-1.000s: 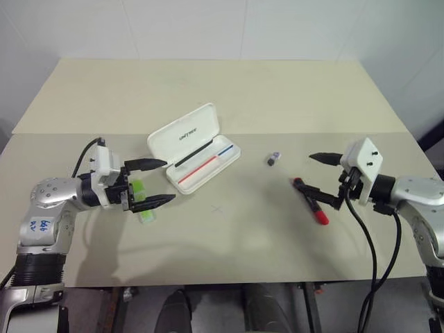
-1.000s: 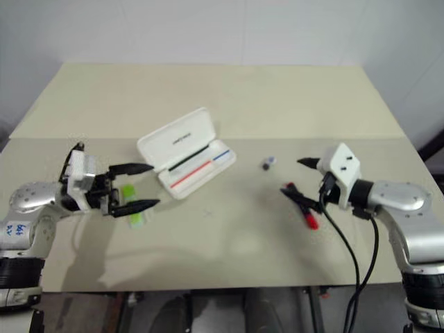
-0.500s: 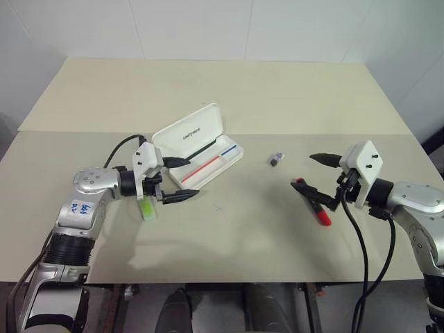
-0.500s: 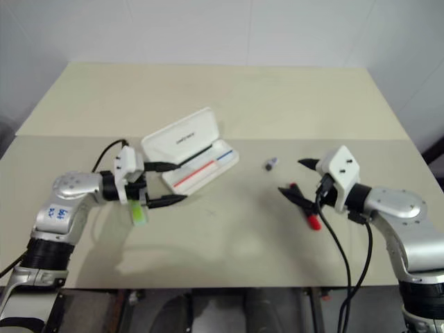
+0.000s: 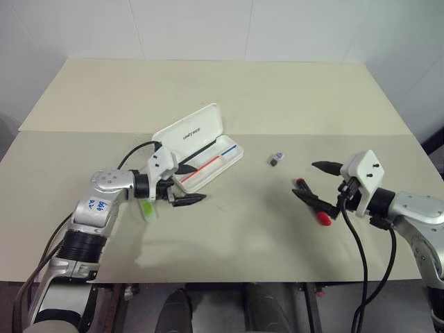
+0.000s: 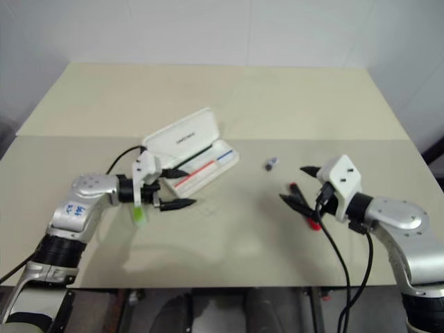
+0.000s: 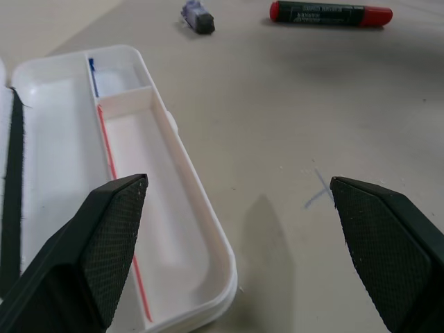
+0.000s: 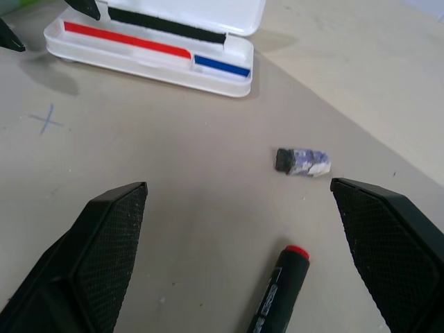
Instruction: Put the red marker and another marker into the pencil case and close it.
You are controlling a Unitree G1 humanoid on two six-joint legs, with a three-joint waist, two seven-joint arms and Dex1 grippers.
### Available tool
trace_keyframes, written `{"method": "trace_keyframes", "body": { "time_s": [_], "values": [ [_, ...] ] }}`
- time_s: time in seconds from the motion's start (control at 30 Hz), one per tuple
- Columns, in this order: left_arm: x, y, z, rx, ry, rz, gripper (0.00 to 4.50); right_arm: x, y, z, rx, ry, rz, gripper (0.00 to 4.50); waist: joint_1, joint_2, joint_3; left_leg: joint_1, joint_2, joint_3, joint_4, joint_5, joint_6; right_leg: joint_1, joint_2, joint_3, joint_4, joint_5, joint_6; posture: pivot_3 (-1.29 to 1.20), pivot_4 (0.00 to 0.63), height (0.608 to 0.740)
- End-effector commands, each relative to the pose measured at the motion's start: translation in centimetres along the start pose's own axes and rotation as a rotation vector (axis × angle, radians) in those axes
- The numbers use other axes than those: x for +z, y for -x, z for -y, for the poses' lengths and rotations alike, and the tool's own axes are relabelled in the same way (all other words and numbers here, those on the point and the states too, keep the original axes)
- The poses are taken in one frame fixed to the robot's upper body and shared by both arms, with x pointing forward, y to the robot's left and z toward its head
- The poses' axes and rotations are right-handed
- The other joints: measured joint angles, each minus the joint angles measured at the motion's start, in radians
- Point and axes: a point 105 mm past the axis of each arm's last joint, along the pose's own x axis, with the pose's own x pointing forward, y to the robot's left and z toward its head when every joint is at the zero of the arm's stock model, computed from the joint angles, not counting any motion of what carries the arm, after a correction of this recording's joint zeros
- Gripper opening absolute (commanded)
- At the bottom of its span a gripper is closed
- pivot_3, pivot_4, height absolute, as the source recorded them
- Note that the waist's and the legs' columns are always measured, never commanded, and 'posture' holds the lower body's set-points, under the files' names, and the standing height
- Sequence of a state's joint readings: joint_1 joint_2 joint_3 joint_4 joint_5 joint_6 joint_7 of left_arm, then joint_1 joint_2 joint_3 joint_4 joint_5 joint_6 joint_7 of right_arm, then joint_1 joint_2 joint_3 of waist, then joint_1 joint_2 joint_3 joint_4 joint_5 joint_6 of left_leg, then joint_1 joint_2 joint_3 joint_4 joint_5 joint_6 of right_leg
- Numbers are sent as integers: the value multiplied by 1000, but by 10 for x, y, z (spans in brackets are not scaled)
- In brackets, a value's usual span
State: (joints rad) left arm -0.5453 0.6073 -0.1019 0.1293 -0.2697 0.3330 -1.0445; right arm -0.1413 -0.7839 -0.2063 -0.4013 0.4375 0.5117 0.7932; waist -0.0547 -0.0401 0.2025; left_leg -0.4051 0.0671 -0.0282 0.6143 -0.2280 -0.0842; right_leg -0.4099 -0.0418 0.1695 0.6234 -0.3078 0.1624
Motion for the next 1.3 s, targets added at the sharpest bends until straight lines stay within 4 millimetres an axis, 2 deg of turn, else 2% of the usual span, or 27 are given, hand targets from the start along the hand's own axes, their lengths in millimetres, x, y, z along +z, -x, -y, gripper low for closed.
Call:
{"method": "trace_keyframes", "body": {
  "time_s": [0.03, 0.43, 0.57, 0.87, 0.97, 1.17, 1.3],
  "values": [
    [10, -4, 2, -21, -44, -5, 4500, 13, 8, 3, -28, 30, 42, 4479, 0, 0, 0, 0, 0, 0, 0, 0, 0, 0, 0, 0, 0, 0, 0, 0, 150, 740],
    [-11, -21, -2, -1, -51, -191, 4500, 6, 15, -2, -35, 19, 17, 4479, 2, 0, 0, 0, 0, 0, 0, 0, 0, 0, 0, 0, 0, 0, 0, 0, 150, 740],
    [-23, -25, -8, 42, -80, -290, 3596, 4, 21, -4, -40, 12, 6, 4500, 2, 0, 0, 0, 0, -1, 0, 1, 1, 1, 0, 0, 0, 0, 0, 0, 150, 740],
    [-29, -27, -16, 83, -102, -357, 697, 0, 38, -7, -1, -20, 14, 4500, 0, -1, -2, 3, 0, -1, 2, 2, 1, 4, 0, 0, 0, -2, -5, 0, 150, 740],
    [-29, -26, -17, 90, -103, -367, 42, -3, 43, -5, -6, -17, 0, 4500, 4, -2, -2, 3, 0, -2, 3, 2, 2, 5, 1, 0, -1, -6, -11, 0, 150, 740],
    [-21, -22, -18, 114, -114, -328, 16, -1, 43, -2, -12, -13, 2, 4500, -1, -2, -2, 5, -1, -2, 8, 2, 2, 12, 0, 0, -4, -5, -12, 0, 150, 740],
    [-4, -17, -19, 110, -203, -243, 16, 0, 45, -3, -4, -22, 19, 4500, 0, -2, -2, 5, -1, -3, 7, 2, 2, 12, 0, 0, -4, -6, -13, 0, 150, 740]
  ]
}}
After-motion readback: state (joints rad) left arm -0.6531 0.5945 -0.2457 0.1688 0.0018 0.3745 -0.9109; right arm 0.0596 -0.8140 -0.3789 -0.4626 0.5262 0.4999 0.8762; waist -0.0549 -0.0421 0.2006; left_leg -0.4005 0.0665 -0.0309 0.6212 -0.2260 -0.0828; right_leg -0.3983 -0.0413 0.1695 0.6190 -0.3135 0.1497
